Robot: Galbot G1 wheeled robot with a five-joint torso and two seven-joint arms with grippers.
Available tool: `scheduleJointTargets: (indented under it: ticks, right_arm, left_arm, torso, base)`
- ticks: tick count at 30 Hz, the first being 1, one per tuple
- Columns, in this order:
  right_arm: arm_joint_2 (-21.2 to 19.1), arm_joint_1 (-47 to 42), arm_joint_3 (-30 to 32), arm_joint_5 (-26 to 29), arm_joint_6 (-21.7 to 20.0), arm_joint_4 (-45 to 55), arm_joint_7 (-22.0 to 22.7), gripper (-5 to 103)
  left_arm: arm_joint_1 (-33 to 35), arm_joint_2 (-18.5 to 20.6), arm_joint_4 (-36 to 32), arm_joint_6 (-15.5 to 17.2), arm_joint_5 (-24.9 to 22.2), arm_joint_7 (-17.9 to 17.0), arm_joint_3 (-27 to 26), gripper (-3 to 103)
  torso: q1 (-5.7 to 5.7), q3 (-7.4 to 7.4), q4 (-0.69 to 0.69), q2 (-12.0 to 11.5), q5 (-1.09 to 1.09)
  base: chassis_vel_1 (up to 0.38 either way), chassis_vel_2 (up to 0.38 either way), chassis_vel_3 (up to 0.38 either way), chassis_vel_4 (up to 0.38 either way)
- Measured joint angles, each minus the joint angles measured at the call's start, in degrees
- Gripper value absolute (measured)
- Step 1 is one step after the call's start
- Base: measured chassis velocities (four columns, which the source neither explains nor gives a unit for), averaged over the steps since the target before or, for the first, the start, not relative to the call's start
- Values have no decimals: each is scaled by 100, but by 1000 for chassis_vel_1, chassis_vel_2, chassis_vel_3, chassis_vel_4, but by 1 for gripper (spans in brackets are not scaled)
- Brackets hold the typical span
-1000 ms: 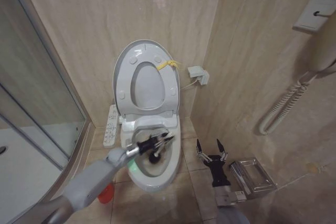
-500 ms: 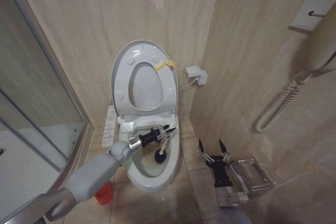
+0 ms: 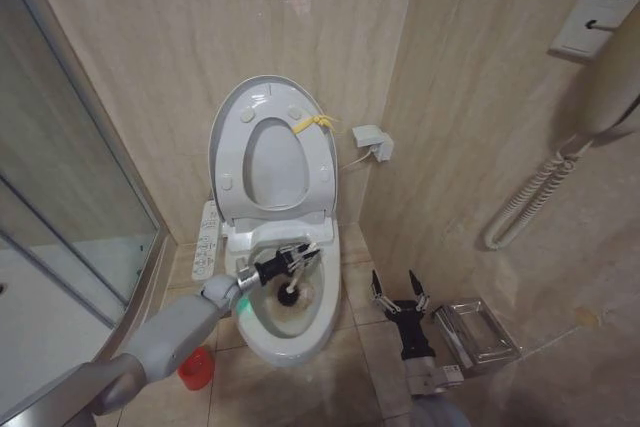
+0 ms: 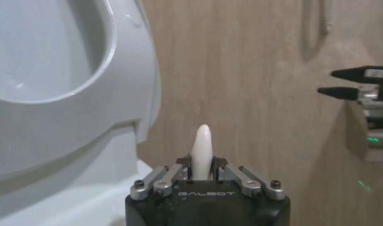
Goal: Open the toilet lid, clean the toilet bowl with a toilet brush, close the toilet lid, and flush.
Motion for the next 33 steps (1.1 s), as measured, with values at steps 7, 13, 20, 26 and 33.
scheduleJointTargets:
  ticks: [7,13,20,26,33]
  right_arm:
    - [-13,-42,41,-8,19,47,-10,100]
    - [-23,-56,37,-9,40,45,-12,100]
    - [-19,-105,56,-12,66,98,-16,100]
    - [-29,-110,46,-13,84,117,-33,100]
    - [8,-149,34,-23,103,158,-63,100]
  left_arm:
    - [58,-186,-395,46,-178,-23,51,22]
    - [189,-402,-309,1,-126,-75,10,22]
    - [252,-417,-286,-85,30,-108,-75,22]
    - [259,-533,-222,-98,20,-166,-161,22]
    - [314,-607,294,-223,253,-135,-231,22]
  torso:
    - [0,0,-17,0,2]
    - [0,0,1,0,1]
    - [0,0,-13,0,1]
    - [0,1,-1,0,0]
    - [0,0,-5,0,-1]
  base:
    - [-13,-14,-8,-6]
    - [8,5,3,0]
    - [0,0,0,0]
    - [0,0,0,0]
    - [-7,-15,-8,-4]
